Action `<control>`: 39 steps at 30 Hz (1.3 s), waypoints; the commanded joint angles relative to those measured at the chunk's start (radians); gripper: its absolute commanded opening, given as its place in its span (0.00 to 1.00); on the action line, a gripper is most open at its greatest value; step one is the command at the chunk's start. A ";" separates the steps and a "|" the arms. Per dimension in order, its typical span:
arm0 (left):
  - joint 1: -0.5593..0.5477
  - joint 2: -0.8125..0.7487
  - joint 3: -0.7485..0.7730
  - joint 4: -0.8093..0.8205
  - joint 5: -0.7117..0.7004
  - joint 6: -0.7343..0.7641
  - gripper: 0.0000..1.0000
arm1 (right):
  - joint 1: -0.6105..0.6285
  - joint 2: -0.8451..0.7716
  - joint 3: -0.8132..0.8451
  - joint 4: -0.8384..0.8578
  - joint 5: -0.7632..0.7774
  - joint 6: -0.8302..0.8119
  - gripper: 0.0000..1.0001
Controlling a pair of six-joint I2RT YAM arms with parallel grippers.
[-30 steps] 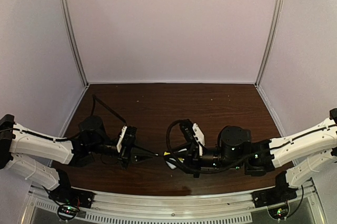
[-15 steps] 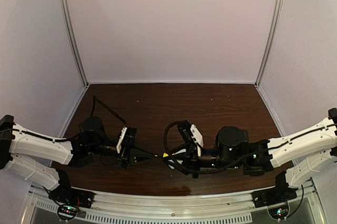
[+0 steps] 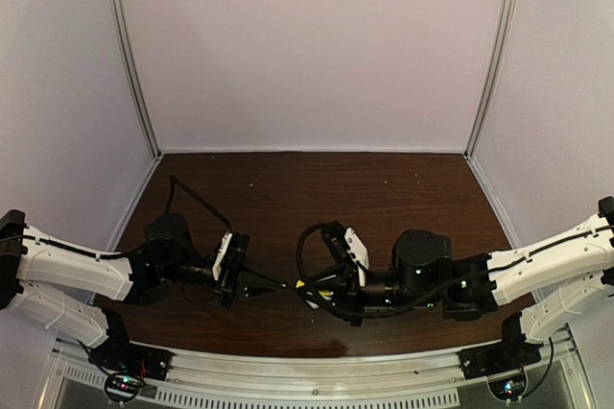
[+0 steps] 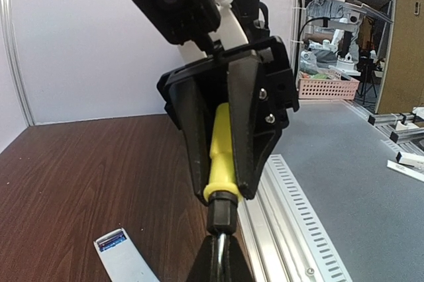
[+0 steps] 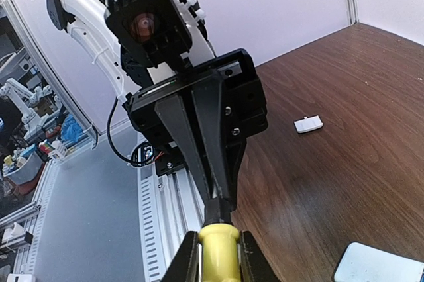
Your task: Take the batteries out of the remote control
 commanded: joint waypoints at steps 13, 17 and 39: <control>-0.011 0.002 0.038 -0.002 -0.151 0.025 0.70 | 0.007 -0.026 0.045 -0.140 0.121 0.046 0.00; -0.012 -0.004 0.037 -0.038 -0.235 0.045 0.87 | 0.005 -0.071 0.037 -0.234 0.242 0.074 0.00; -0.010 0.167 0.049 -0.025 -0.666 0.078 0.97 | -0.042 -0.330 -0.024 -0.567 0.473 0.140 0.00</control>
